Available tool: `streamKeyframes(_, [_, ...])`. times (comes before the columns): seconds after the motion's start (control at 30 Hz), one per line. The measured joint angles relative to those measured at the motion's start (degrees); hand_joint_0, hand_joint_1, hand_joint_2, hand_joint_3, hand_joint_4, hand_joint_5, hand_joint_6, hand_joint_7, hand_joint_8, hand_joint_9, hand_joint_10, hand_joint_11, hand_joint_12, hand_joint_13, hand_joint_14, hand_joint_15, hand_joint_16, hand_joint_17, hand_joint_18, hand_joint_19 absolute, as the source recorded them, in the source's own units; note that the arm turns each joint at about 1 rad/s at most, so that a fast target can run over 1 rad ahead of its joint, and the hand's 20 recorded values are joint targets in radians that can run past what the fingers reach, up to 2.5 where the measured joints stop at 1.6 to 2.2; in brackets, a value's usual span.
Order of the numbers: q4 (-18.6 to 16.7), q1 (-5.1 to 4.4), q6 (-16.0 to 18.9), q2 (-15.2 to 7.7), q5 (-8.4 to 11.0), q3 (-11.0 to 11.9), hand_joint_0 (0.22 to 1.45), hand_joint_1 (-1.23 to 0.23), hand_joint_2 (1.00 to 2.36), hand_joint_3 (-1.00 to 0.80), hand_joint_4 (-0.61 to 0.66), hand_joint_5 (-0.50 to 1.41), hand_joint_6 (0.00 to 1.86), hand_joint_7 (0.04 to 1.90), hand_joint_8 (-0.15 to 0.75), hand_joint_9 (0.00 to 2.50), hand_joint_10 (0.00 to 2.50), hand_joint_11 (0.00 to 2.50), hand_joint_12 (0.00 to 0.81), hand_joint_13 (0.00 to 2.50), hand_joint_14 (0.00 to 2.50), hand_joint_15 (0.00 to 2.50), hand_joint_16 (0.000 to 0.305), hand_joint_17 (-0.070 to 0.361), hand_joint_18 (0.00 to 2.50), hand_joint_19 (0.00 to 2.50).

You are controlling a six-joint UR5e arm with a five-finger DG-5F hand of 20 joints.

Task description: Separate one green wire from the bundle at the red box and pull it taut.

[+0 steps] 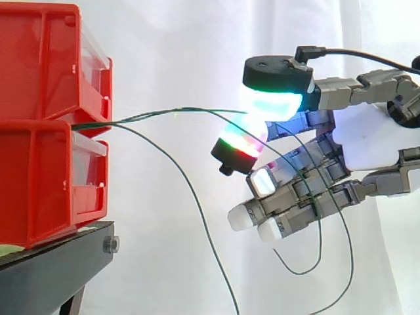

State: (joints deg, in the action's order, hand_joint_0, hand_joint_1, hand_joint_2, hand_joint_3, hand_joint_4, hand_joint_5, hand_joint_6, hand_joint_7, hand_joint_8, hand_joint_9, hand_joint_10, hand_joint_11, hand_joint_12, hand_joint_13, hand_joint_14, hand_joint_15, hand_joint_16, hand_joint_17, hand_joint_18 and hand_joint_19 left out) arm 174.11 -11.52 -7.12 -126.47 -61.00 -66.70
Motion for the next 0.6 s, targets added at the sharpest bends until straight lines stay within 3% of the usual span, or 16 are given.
streamKeyframes(0.6, [0.0,0.00,0.0,0.0,0.00,0.0,0.57,-0.72,1.03,-0.04,-0.07,-0.14,0.92,1.13,0.251,0.89,0.02,0.66,0.325,0.62,0.01,0.33,0.044,0.099,0.50,0.30])
